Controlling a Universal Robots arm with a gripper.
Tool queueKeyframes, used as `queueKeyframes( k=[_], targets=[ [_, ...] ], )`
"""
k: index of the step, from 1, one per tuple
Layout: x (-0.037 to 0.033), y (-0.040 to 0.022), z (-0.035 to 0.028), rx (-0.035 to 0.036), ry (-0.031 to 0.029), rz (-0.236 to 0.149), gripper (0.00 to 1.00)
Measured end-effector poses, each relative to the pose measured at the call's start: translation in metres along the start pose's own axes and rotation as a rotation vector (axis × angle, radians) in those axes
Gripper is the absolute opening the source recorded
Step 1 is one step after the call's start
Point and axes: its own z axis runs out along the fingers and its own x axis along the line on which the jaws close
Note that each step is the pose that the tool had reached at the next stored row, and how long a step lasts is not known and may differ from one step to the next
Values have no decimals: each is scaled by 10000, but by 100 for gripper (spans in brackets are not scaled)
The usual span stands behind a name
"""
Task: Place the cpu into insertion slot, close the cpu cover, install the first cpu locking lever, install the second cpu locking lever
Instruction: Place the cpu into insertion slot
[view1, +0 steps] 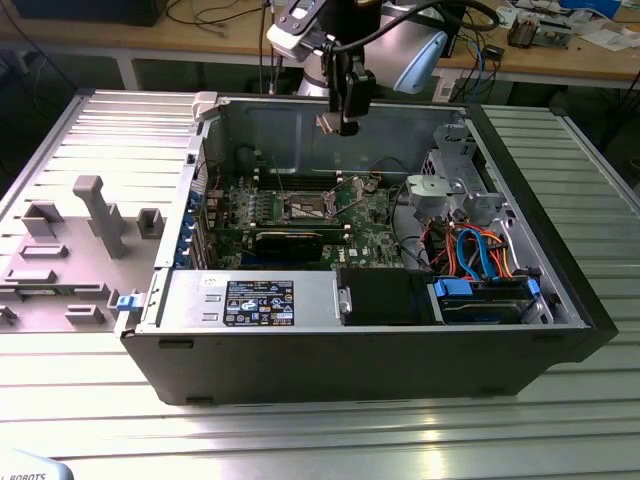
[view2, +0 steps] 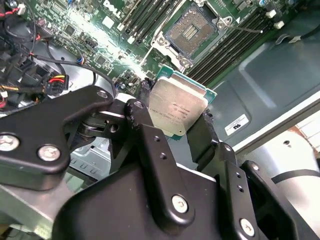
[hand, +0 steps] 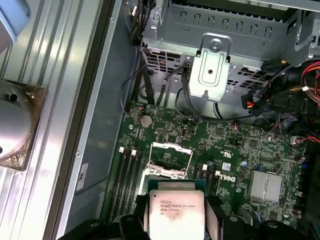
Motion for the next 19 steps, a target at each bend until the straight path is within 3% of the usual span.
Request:
queueKeyframes(
  k=[3, 19],
  targets=[
    [0, 0, 1, -4, -12, 144, 54],
    [0, 0, 1, -4, -13, 153, 54]
  ],
)
